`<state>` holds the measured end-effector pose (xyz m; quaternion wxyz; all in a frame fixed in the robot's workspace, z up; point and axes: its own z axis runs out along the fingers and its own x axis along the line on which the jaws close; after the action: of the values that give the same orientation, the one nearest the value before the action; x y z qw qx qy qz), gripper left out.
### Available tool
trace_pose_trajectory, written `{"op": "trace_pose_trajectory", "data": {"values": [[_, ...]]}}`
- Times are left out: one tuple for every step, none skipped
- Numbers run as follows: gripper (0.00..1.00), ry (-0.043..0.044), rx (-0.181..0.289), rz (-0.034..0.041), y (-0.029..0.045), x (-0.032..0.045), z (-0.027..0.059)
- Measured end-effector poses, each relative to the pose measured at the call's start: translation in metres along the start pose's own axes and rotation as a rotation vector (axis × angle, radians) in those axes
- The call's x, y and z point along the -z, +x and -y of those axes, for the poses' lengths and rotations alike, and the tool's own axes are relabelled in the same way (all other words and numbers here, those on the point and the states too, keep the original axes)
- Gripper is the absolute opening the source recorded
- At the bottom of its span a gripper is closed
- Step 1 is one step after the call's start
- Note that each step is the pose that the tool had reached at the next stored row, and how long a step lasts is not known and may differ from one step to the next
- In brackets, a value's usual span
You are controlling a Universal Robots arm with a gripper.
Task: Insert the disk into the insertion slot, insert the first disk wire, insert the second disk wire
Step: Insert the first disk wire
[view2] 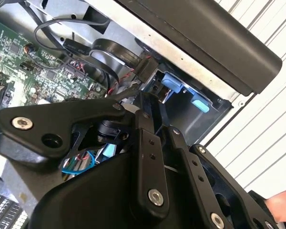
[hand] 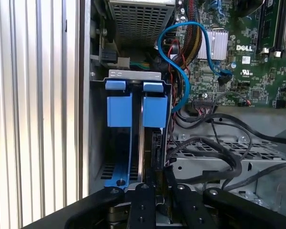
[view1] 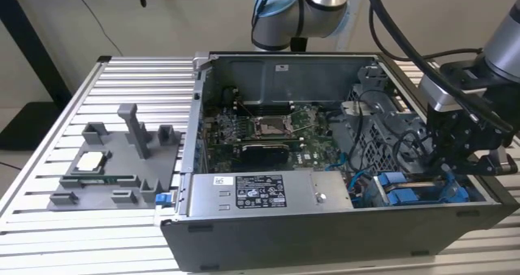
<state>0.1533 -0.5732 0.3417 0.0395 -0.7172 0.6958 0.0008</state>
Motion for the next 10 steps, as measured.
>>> {"op": "trace_pose_trajectory", "data": {"values": [[0.19, 0.0, 0.0, 0.0, 0.0, -0.0003, 0.0], [0.19, 0.0001, 0.0, 0.0002, 0.0, -0.0007, 0.0], [0.19, 0.0001, 0.0, 0.0, 0.0, -0.0009, 0.0], [0.19, 0.0002, 0.0, 0.0, 0.0, -0.0011, 0.0], [0.19, 0.0002, 0.0, -0.0001, 0.0, -0.0012, 0.0], [0.19, 0.0003, 0.0, 0.0, -0.0001, -0.0014, -0.0001], [0.19, 0.0002, 0.0, 0.0, -0.0001, -0.0016, -0.0001], [0.19, 0.0003, -0.001, 0.0, -0.0002, -0.0018, -0.0001], [0.19, 0.0004, -0.001, 0.0, -0.0003, -0.002, -0.0001], [0.19, 0.0004, -0.001, 0.0, -0.0004, -0.0021, -0.0001]]}}
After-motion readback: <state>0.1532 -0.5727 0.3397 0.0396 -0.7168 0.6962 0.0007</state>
